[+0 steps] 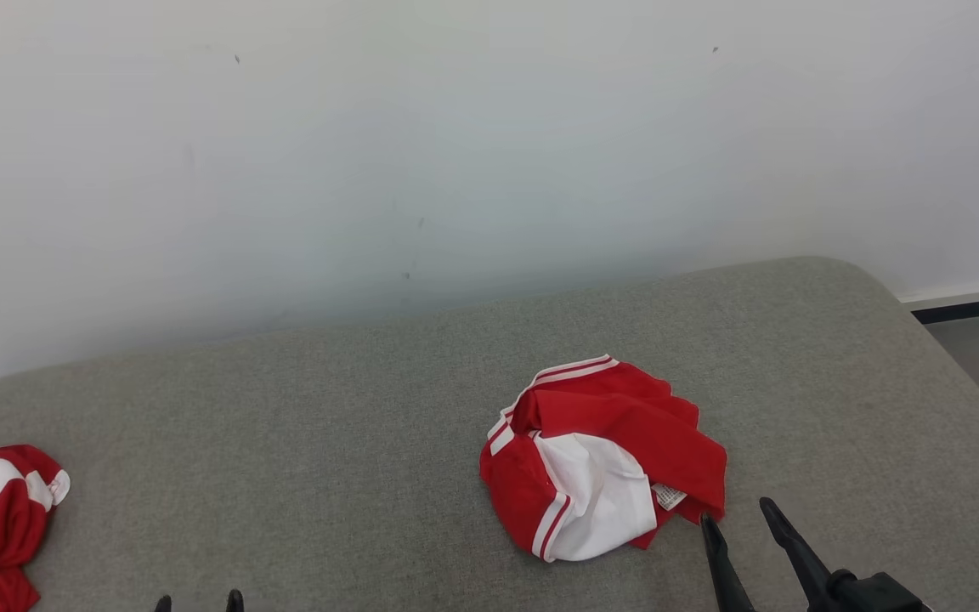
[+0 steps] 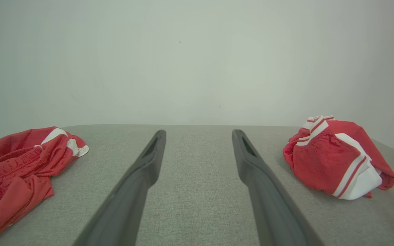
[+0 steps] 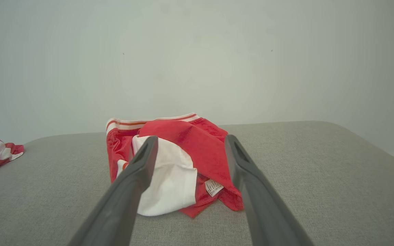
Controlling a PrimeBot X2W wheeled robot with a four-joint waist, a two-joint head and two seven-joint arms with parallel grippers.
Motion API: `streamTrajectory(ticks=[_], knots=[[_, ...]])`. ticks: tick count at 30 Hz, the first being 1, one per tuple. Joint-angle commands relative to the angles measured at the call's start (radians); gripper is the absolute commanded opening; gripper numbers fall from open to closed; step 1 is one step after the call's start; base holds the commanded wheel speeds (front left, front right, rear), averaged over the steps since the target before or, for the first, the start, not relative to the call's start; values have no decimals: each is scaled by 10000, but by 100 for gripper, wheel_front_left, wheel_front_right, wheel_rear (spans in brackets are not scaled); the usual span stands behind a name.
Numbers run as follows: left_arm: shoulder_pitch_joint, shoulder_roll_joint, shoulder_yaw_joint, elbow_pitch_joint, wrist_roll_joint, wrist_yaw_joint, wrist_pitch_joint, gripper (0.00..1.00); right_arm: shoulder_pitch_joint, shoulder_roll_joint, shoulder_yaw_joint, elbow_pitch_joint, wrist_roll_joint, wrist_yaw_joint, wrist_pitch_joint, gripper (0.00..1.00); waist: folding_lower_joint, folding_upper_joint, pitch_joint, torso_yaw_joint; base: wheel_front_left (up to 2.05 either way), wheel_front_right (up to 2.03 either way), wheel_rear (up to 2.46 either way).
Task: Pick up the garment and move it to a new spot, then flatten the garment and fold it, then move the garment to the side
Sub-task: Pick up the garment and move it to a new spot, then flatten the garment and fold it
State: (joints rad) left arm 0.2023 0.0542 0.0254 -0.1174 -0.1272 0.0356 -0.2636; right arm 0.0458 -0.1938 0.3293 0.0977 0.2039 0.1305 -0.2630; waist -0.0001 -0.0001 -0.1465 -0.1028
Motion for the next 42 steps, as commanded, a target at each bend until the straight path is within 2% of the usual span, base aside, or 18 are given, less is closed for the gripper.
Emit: streamTrajectory(ticks=[1, 17, 30, 36, 42], knots=[[233, -13, -29, 74, 158, -9, -14, 100, 167, 26, -16, -37, -91, 4, 3, 100, 1, 1, -6, 9, 0, 0, 0], [107, -37, -370, 793, 158, 314, -14, 100, 220, 54, -15, 130, -119, 4, 3, 100, 1, 1, 26, 56, 0, 0, 0], [-220, -39, -553, 963, -92, 319, -14, 100, 231, 100, -76, 233, 8, 4, 5, 100, 1, 1, 80, 81, 0, 0, 0], [-687, -40, -973, 1263, -475, -84, -14, 100, -29, -9, 1, 156, 121, 4, 5, 100, 1, 1, 276, -25, 0, 0, 0], [-1748, -34, -1794, 1900, -493, -409, -14, 100, -277, -206, -101, 93, 155, 4, 3, 100, 1, 1, 613, -196, 0, 0, 0]])
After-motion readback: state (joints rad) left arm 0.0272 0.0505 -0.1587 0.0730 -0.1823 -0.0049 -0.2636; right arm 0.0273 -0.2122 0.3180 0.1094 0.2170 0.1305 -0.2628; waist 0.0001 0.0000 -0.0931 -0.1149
